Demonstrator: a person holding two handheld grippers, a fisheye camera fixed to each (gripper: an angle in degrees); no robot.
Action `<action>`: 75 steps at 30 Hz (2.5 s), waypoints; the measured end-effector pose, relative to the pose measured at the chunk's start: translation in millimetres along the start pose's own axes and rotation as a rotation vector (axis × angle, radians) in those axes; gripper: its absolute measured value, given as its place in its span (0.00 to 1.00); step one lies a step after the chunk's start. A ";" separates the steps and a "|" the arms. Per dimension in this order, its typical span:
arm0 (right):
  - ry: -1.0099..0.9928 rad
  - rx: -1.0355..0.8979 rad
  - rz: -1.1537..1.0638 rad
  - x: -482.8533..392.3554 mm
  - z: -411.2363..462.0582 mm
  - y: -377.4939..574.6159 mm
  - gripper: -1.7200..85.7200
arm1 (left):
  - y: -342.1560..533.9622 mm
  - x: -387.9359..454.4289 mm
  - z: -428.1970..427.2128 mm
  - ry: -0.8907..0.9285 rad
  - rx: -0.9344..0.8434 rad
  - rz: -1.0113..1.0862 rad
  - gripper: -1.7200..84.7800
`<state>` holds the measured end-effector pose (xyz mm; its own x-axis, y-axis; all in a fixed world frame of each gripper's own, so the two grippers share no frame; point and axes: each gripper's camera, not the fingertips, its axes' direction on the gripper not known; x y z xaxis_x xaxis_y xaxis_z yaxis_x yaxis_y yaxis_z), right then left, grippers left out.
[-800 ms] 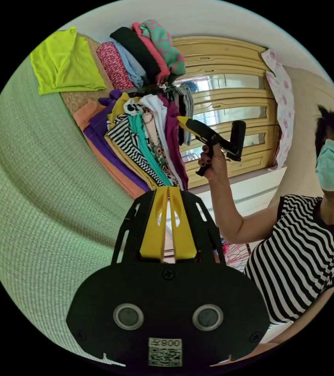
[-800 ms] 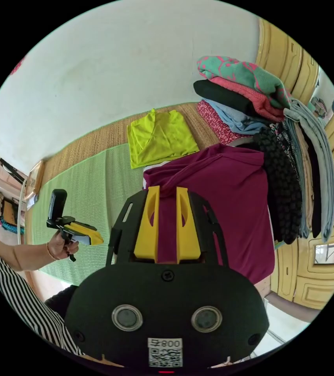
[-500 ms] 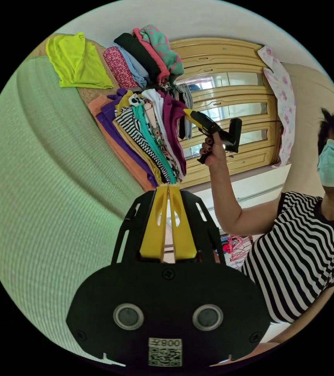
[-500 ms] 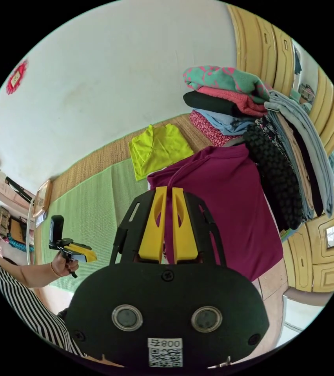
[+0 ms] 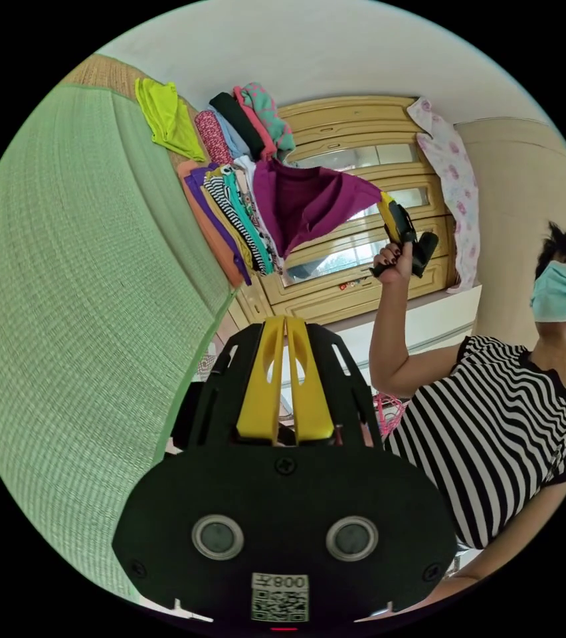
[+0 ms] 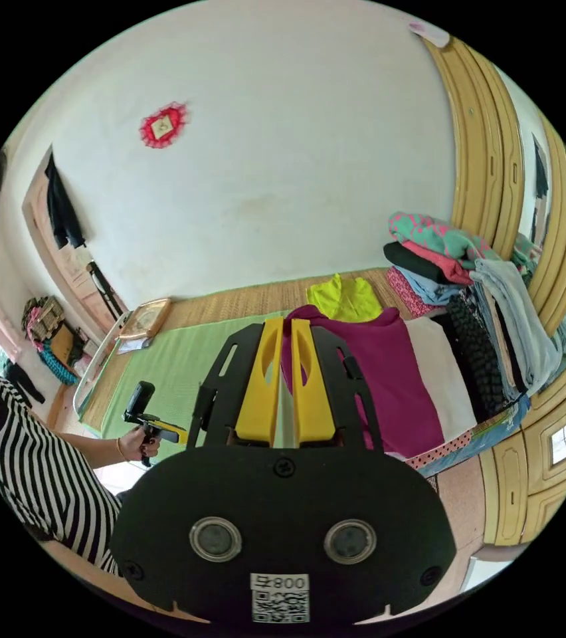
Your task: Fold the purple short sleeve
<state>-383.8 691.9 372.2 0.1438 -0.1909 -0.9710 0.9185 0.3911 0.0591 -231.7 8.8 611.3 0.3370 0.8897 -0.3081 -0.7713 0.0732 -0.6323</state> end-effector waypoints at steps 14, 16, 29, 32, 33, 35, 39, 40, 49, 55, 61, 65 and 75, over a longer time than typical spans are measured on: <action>-0.221 0.056 -0.069 -114.2 -175.3 123.1 0.04 | 91.3 71.5 -34.4 0.153 0.146 -0.003 0.10; -0.257 0.049 -0.069 -119.7 -180.2 133.5 0.04 | 101.9 64.4 -29.6 0.201 0.145 -0.083 0.11; -0.405 -0.040 -0.112 -141.1 -184.4 184.3 0.04 | 141.2 55.1 -16.7 0.208 0.159 -0.351 0.13; -0.423 -0.019 -0.103 -135.8 -193.2 195.0 0.04 | 136.4 60.1 -14.1 0.163 0.120 -0.379 0.13; -0.422 -0.014 -0.098 -133.2 -195.9 198.7 0.04 | 134.8 63.0 -12.0 0.151 0.097 -0.389 0.13; -0.424 -0.010 -0.090 -129.3 -198.4 203.7 0.04 | 134.7 67.1 -7.7 0.130 0.058 -0.414 0.13; -0.438 -0.005 -0.076 -121.1 -198.1 211.5 0.04 | 145.6 74.6 -1.7 0.159 0.041 -0.495 0.13; -0.441 -0.005 -0.076 -120.3 -197.6 212.1 0.04 | 149.6 77.3 -1.5 0.172 0.049 -0.512 0.13; -0.448 -0.005 -0.083 -109.9 -195.9 217.7 0.04 | 174.7 120.7 -3.4 0.206 0.032 -0.579 0.11; -0.453 -0.003 -0.087 -102.6 -195.8 221.9 0.04 | 197.6 161.4 -16.3 0.312 0.111 -0.579 0.06; -0.444 0.030 -0.084 -88.0 -206.5 224.9 0.04 | 221.6 235.4 -70.0 0.446 0.305 -0.451 0.05; -0.453 0.093 -0.103 -76.6 -219.7 224.0 0.04 | 239.4 296.8 -129.4 0.513 0.469 -0.309 0.04; -0.577 0.286 -0.196 -55.6 -241.8 216.3 0.04 | 326.6 528.3 -278.0 0.387 0.743 0.271 0.04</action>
<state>-282.3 1004.9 383.0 0.0656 -0.7157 -0.6953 0.9976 0.0617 0.0306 -155.6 377.5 44.4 0.1465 0.7135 -0.6852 -0.9578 0.2754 0.0820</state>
